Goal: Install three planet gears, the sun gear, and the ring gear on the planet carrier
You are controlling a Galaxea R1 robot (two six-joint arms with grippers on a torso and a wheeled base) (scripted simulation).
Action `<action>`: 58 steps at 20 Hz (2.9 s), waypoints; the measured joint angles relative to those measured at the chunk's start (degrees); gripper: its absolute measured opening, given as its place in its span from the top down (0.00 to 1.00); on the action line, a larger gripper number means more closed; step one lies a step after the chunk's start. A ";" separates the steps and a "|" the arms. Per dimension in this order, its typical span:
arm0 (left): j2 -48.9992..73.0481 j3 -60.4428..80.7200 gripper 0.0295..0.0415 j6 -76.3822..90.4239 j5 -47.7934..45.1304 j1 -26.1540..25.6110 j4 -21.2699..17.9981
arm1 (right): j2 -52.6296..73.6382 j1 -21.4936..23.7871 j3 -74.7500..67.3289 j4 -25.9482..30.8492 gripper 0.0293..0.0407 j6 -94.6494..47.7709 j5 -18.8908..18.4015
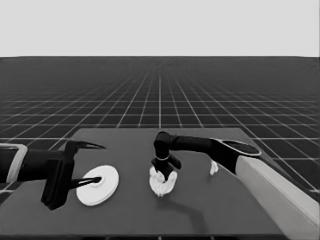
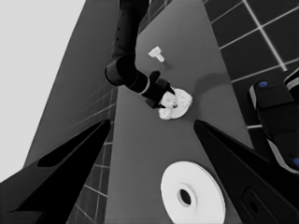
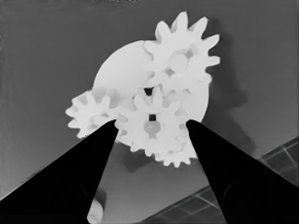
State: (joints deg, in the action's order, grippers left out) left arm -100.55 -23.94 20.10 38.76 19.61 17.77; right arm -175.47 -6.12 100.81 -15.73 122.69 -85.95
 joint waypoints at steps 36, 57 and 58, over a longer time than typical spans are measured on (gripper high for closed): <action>0.00 0.00 0.25 0.00 0.00 0.00 0.00 | 0.91 7.55 -4.06 6.27 0.19 -42.08 -2.25; -26.09 -44.43 0.25 -75.26 47.13 -15.70 -9.85 | 74.67 -14.20 -78.64 -24.24 0.19 -104.58 18.33; -26.66 -46.16 0.25 -75.28 47.13 -15.83 -10.89 | 74.67 -14.20 -78.64 -24.24 0.19 -104.58 18.33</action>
State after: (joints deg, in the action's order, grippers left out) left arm -127.21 -70.10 -55.18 85.89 3.78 6.88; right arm -100.80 -20.32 22.17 -39.97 18.10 -67.62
